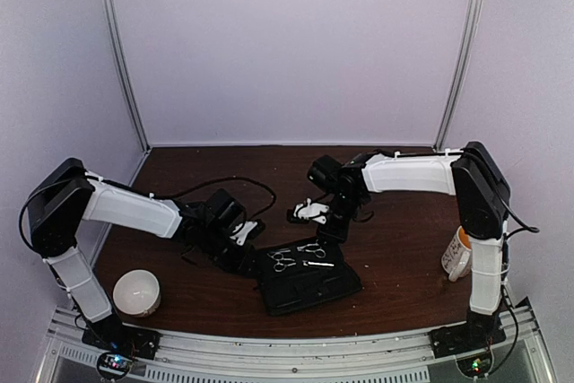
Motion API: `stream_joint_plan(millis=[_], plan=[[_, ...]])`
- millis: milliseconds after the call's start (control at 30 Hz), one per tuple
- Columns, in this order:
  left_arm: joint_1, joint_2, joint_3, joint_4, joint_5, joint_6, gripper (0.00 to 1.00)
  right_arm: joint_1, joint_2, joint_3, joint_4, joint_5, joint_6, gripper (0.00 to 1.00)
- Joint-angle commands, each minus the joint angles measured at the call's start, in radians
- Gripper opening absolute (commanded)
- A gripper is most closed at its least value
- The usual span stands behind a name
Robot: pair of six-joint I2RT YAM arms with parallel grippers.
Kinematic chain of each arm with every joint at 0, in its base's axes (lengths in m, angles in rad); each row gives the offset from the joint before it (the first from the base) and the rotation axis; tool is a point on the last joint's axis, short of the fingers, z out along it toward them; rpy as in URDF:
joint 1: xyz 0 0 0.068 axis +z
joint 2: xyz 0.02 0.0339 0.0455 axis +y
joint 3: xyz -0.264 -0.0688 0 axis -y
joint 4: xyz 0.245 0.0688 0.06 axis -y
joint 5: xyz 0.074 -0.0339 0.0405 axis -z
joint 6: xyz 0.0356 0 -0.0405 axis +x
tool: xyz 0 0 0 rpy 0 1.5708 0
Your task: Sort the hair-cutting tools
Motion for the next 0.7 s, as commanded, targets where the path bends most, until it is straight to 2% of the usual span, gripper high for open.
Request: stream_joint_plan(millis=[0,400,667], plan=[[-0.004,0.038,0.018,0.043,-0.008,0.0,0.31,0.014,-0.008,-0.029,0.02,0.032,-0.05,0.2],[-0.003,0.094,0.043,0.103,0.027,-0.023,0.32,0.073,0.088,0.047,0.005,0.01,-0.027,0.09],[-0.002,0.098,0.048,0.11,0.005,-0.022,0.32,0.1,0.128,0.081,0.027,-0.031,-0.016,0.07]])
